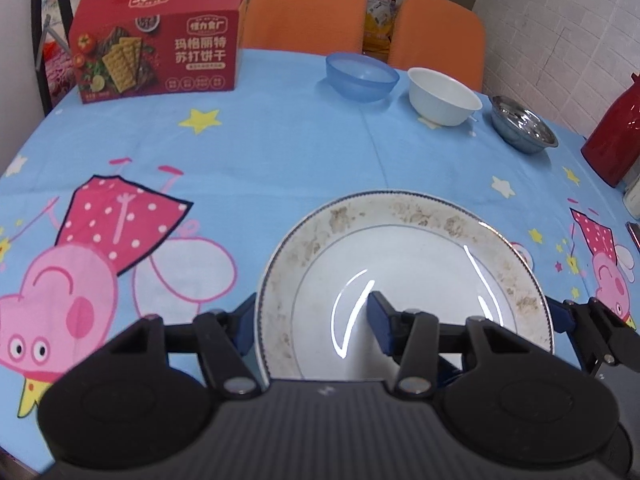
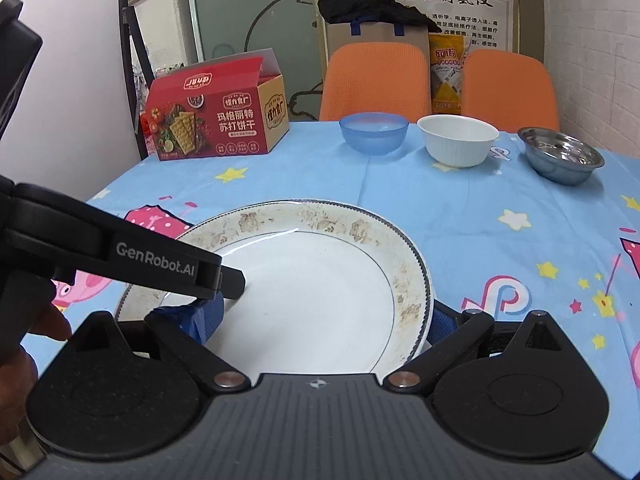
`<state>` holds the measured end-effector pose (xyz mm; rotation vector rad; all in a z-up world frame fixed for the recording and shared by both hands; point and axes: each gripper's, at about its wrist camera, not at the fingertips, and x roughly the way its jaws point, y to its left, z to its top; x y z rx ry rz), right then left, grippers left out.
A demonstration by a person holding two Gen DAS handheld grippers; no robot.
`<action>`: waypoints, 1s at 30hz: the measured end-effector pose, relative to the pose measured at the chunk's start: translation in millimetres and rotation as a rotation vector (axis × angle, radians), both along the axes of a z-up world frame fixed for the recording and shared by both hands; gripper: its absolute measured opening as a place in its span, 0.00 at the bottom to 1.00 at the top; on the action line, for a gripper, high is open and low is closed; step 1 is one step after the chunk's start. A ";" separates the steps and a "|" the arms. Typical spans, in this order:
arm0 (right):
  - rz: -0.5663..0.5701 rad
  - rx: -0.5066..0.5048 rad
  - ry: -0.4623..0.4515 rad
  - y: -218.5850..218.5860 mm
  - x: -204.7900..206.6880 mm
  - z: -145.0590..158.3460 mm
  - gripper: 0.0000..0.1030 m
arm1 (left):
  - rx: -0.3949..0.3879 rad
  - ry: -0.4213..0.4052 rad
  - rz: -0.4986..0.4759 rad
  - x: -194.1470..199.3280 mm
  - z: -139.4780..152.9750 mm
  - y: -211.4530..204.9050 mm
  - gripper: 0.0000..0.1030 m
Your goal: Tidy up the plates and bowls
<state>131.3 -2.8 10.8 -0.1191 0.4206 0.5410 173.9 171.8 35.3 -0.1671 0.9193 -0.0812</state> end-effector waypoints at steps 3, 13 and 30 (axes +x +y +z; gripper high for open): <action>0.008 -0.008 -0.004 -2.3 0.4 -4.0 0.86 | -0.006 0.000 -0.004 2.2 -2.6 -1.2 0.47; -0.019 -0.192 -0.127 11.4 -10.2 -7.4 0.84 | -0.049 -0.048 -0.022 0.1 2.3 7.9 0.54; -0.041 0.107 -0.047 -64.7 -4.1 21.3 0.85 | -0.028 -0.128 -0.063 -0.1 32.7 -11.3 0.69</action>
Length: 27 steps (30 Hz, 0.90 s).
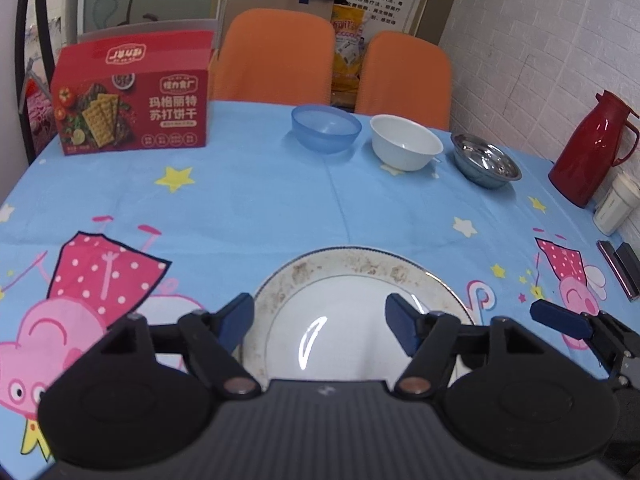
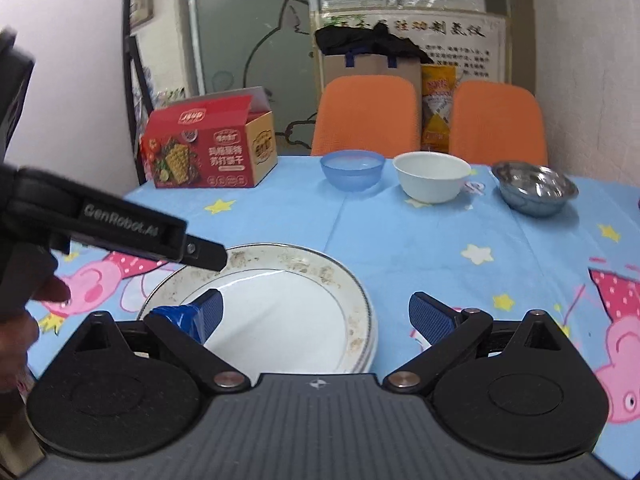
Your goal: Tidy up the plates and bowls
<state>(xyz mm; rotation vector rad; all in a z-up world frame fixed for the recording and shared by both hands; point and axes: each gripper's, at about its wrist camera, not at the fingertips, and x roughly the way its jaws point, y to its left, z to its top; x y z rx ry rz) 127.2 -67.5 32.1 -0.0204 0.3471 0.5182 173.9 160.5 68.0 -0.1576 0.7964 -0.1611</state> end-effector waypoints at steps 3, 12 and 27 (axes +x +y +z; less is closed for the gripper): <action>-0.076 0.060 0.031 -34.2 7.6 -3.0 0.85 | 0.001 0.024 -0.028 5.4 -1.9 -16.9 0.89; -0.300 0.146 0.128 -141.0 22.3 -24.5 0.85 | 0.076 -0.028 -0.141 36.5 16.8 -85.5 0.94; -0.349 0.297 0.139 -234.1 98.2 4.3 0.85 | 0.173 0.001 -0.302 126.8 19.5 -183.5 0.96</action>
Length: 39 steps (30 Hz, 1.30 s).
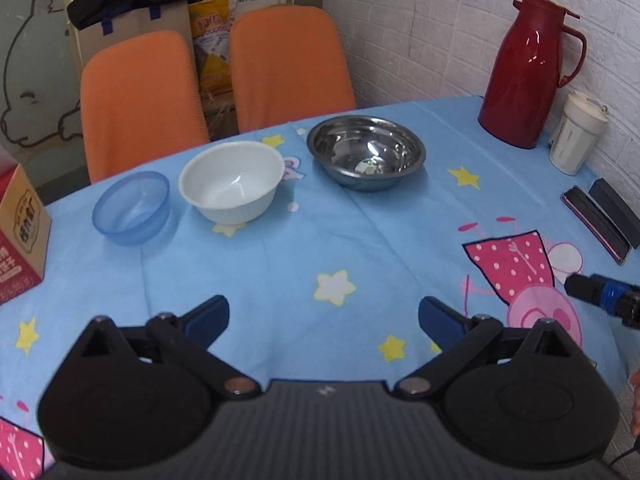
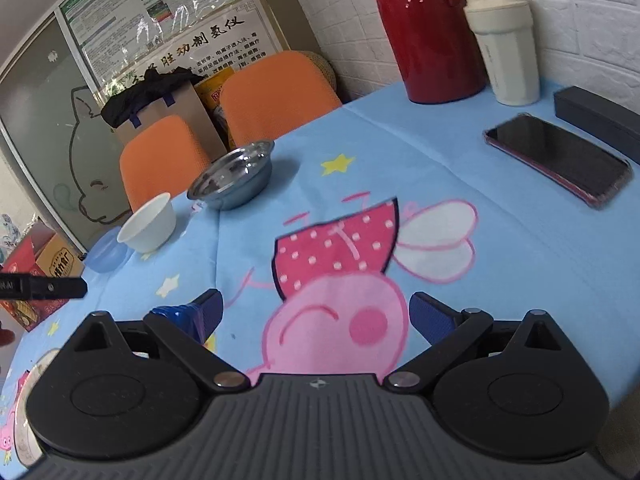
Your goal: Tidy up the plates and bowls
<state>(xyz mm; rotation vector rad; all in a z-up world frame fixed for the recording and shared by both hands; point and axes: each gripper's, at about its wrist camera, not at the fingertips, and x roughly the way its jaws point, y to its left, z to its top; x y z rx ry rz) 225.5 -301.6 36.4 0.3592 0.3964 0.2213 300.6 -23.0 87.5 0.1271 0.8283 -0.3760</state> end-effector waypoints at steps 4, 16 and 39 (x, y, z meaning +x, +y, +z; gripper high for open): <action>0.052 -0.042 -0.088 13.9 55.5 40.3 0.85 | -0.022 -0.054 -0.006 47.2 17.2 -16.7 0.96; 0.092 -0.139 0.054 53.9 227.3 38.5 0.85 | 0.030 0.051 -0.068 223.9 -7.0 -81.7 0.96; 0.214 -0.357 0.040 96.3 230.0 28.1 0.84 | 0.036 0.237 -0.127 247.6 -60.2 -105.4 0.40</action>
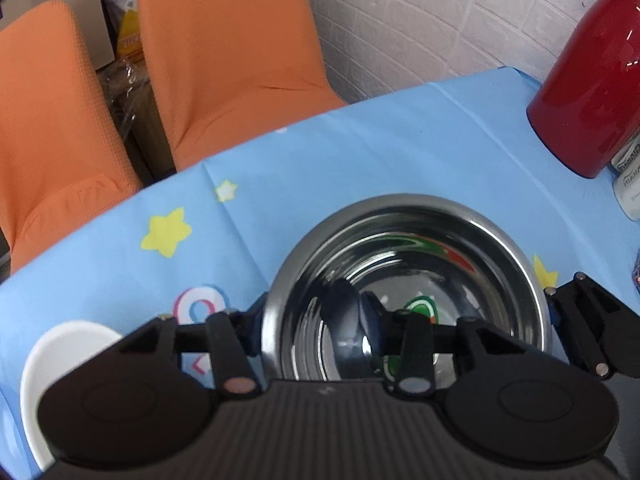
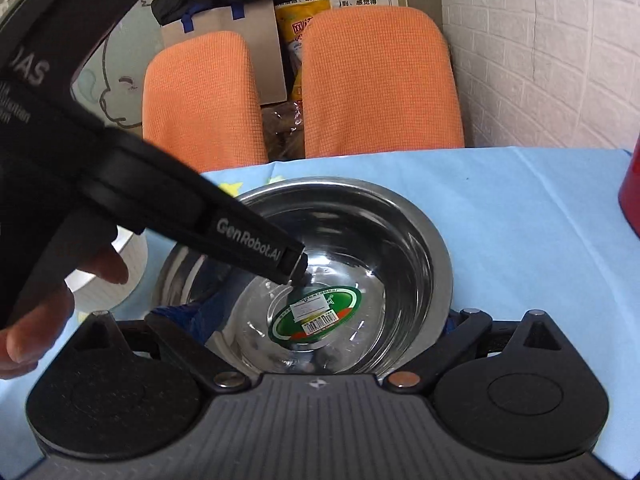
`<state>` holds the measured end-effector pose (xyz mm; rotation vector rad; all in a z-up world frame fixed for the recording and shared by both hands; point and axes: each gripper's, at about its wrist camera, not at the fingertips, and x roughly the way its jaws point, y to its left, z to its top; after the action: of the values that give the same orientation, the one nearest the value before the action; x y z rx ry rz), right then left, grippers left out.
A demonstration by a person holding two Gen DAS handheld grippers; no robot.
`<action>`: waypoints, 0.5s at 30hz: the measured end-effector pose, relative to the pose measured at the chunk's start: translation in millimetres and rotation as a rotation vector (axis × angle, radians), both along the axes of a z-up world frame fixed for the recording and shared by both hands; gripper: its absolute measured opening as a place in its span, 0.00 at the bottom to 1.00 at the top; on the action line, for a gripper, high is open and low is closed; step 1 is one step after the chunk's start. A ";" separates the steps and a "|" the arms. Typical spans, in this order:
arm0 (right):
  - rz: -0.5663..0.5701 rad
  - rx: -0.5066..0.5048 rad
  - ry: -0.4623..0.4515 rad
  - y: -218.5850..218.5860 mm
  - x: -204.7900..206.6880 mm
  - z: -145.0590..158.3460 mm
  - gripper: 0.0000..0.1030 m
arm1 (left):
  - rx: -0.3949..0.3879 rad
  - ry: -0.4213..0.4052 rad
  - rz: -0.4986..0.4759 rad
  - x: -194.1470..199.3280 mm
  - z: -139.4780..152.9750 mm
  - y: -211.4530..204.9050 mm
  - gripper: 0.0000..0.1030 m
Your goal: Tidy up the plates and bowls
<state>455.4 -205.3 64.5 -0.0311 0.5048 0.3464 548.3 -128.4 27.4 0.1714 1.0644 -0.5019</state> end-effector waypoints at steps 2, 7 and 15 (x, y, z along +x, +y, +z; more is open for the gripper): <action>-0.005 -0.008 -0.014 -0.1 -13.7 5.5 0.84 | -0.011 -0.011 -0.003 -12.6 8.9 2.1 0.40; 0.003 -0.007 -0.038 -0.5 -61.6 18.1 0.86 | -0.015 -0.027 0.007 -64.9 32.2 9.1 0.40; 0.004 0.011 -0.011 19.7 -161.7 6.3 0.86 | -0.009 0.017 0.024 -168.6 30.2 36.1 0.40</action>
<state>293.8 -185.7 70.8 -0.0236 0.4915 0.3528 379.6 -92.3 57.6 0.1466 1.0798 -0.4877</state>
